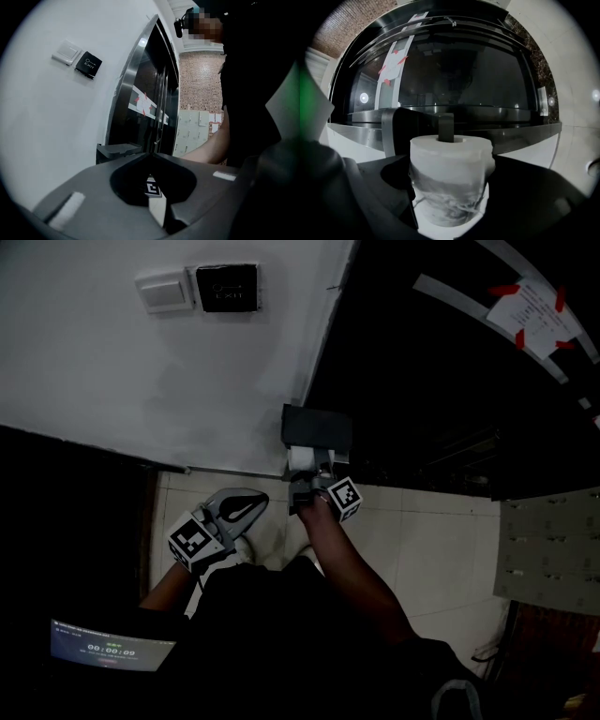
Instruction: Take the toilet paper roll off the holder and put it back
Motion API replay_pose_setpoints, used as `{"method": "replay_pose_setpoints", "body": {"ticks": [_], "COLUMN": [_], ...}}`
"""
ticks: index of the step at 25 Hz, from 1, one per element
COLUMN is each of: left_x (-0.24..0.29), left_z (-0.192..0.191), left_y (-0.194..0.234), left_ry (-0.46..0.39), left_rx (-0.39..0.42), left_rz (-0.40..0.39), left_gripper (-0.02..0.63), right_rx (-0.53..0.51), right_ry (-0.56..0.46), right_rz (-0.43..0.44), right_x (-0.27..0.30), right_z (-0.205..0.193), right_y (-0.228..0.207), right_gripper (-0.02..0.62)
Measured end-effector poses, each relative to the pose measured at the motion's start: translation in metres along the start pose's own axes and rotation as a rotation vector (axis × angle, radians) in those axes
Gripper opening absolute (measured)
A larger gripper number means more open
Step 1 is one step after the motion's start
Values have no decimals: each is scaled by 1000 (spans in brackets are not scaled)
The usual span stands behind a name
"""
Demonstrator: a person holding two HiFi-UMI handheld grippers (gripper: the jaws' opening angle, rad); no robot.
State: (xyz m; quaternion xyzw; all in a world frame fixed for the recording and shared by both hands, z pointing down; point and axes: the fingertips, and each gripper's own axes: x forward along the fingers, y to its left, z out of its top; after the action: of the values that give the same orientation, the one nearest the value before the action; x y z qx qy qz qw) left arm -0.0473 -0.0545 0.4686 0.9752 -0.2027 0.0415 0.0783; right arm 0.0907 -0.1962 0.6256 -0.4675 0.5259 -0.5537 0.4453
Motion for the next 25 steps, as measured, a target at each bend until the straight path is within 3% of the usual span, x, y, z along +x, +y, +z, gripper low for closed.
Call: {"method": "replay_pose_setpoints", "body": {"ticks": [8, 19, 22, 25], "left_x": [-2, 8, 12, 16], "left_z": [-2, -2, 0, -1], "left_y": [3, 1, -1, -2], "left_ry": [5, -6, -5, -10], "left_rx": [-4, 5, 0, 15], "left_rz": [-1, -27, -32, -37], "left_gripper": [5, 5, 5, 5], "right_rx": [3, -50, -115, -248], "right_ry": [-14, 50, 90, 127], "right_rz": [24, 9, 25, 16], "right_x": [-4, -42, -52, -62], "right_z": [-3, 3, 4, 11], "right_y": [1, -7, 7, 20], "right_gripper": [451, 453, 453, 453]}}
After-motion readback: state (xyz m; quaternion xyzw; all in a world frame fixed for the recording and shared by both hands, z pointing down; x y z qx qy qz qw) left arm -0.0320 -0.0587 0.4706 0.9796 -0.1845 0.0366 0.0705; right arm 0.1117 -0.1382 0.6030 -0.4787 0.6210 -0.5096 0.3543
